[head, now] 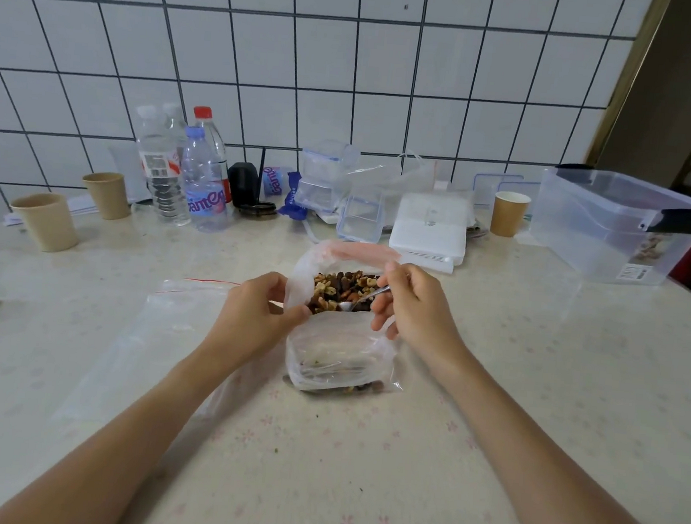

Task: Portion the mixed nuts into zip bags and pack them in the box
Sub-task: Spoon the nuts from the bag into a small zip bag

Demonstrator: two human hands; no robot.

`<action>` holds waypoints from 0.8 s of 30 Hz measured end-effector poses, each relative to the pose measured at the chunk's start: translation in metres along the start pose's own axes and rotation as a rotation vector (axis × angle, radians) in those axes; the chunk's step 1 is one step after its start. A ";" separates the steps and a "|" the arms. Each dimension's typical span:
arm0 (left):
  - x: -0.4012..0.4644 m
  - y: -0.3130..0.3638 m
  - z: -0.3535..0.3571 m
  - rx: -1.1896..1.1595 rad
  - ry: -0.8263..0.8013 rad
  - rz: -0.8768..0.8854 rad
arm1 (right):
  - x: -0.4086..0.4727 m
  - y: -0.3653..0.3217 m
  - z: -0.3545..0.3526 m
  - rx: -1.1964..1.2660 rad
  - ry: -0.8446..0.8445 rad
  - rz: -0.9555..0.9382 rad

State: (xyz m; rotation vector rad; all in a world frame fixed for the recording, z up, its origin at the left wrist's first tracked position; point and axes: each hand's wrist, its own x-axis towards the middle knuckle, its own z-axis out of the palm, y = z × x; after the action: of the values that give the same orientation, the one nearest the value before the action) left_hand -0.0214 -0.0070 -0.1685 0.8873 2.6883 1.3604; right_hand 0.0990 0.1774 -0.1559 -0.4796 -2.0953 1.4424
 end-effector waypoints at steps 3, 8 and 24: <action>0.000 -0.001 0.002 -0.078 0.014 -0.013 | -0.001 -0.003 -0.001 0.087 -0.029 0.113; 0.003 -0.002 0.006 -0.277 0.015 -0.058 | -0.001 -0.004 -0.002 0.186 -0.069 0.205; 0.002 -0.003 0.007 -0.351 0.042 0.007 | 0.002 -0.002 0.000 0.311 0.027 0.268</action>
State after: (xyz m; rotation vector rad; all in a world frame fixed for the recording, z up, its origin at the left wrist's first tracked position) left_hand -0.0229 -0.0027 -0.1746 0.8385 2.3616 1.7932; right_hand 0.0981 0.1780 -0.1540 -0.6673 -1.7903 1.8635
